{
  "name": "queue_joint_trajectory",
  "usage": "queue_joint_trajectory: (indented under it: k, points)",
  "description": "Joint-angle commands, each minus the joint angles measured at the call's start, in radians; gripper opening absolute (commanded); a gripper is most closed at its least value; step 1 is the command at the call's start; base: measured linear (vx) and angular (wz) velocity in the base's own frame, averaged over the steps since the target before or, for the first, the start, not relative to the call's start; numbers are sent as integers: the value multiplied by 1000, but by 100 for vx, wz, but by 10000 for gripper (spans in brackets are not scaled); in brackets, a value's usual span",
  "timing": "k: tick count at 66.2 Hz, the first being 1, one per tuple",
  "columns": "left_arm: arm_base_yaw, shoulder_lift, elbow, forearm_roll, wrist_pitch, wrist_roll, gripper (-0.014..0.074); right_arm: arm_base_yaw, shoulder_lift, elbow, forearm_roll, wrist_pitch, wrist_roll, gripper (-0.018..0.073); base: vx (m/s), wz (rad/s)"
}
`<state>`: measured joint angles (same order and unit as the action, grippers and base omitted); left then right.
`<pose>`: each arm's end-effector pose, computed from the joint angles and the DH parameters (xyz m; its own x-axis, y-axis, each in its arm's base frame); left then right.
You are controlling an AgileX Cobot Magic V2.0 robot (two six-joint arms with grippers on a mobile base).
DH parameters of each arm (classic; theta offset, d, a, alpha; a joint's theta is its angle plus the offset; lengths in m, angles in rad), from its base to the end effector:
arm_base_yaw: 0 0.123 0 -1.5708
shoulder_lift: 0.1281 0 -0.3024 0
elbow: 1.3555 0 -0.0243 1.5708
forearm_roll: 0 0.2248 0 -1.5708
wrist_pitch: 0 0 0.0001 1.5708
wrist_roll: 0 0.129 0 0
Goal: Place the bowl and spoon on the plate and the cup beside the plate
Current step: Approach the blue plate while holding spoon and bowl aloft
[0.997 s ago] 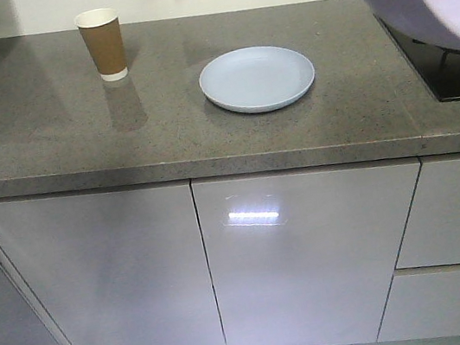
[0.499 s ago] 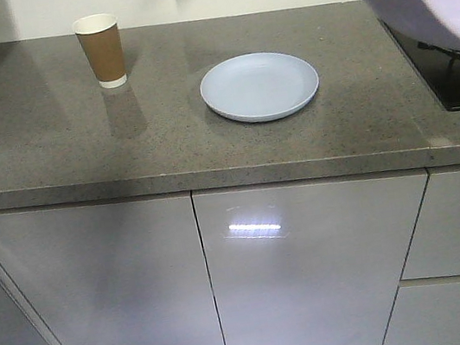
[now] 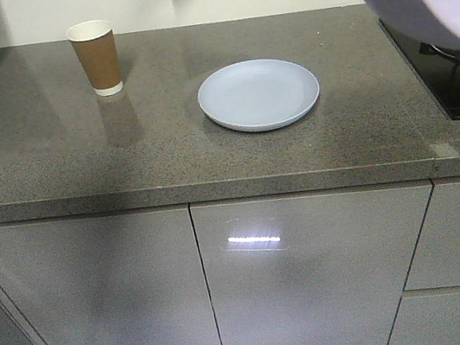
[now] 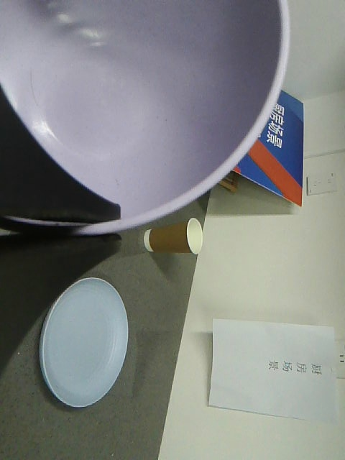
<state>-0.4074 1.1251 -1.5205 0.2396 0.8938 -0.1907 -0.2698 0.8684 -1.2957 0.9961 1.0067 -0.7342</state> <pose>0.2025 -0.0614 0.4870 -0.3638 0.1154 -0.9243 0.2188 0.9751 0.0357 0.1291 0.0593 0.4910 -0.1656 0.0136 -0.9861 -0.4905 0.8663 0.0943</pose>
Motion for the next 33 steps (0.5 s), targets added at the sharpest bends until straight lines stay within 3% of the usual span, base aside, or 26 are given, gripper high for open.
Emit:
queue_joint_trajectory:
  k: [1,33]
  points:
    - [-2,-17,-28,11,-65,-8,-6,-2,-2,-23,56,-49,-7,-5,6,-2]
    - [-2,-17,-28,11,-65,-8,-6,-2,-2,-23,56,-49,-7,-5,6,-1]
